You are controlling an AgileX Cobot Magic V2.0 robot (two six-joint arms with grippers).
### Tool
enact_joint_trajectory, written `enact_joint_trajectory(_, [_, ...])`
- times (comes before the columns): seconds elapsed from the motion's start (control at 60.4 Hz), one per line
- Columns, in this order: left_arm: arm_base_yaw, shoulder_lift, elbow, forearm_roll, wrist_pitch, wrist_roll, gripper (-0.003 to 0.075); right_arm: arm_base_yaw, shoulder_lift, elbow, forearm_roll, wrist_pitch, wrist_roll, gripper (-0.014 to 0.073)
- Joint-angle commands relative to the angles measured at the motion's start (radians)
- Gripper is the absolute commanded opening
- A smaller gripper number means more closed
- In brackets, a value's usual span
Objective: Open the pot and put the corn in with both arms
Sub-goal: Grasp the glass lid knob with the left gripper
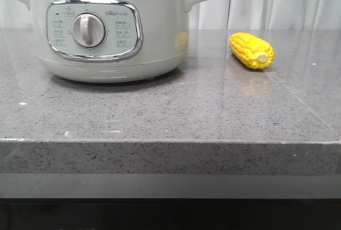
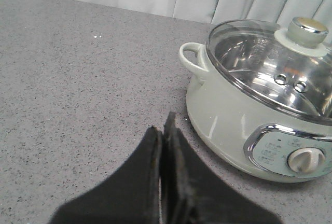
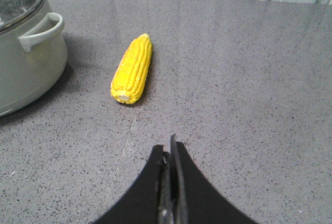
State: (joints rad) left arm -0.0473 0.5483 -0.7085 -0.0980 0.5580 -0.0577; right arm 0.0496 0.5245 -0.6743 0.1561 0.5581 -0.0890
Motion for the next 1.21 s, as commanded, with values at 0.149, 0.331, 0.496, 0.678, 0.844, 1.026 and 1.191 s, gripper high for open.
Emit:
enact_joint_trajectory(0.149, [-0.006,0.031,-0.029,0.045,-0.095,0.005,0.0399,-0.007,0.024,-0.035,0.004,-0.065,-0.007,0.0456])
enact_joint_trajectory(0.331, [-0.05,0.074,-0.032,0.04,-0.142,0.005,0.0586,-0.007,0.033,-0.035,0.004,-0.06,-0.007,0.0613])
enact_joint_trajectory(0.496, [-0.193,0.152,-0.054,0.043,-0.246,0.006,0.0585,-0.007,0.033,-0.035,0.004,-0.049,-0.007,0.0614])
enact_joint_trajectory(0.678, [-0.329,0.287,-0.139,0.045,-0.337,0.006,0.0585,-0.007,0.033,-0.035,0.004,-0.039,-0.007,0.0614])
enact_joint_trajectory(0.844, [-0.403,0.441,-0.236,0.045,-0.432,0.006,0.0585,-0.007,0.033,-0.035,0.004,-0.039,-0.007,0.0614])
enact_joint_trajectory(1.026, [-0.416,0.614,-0.369,0.043,-0.453,0.006,0.0585,-0.007,0.033,-0.035,0.004,-0.039,-0.007,0.0614])
enact_joint_trajectory(1.191, [-0.416,0.753,-0.498,0.043,-0.455,0.006,0.0585,-0.007,0.033,-0.035,0.004,-0.039,-0.007,0.0614])
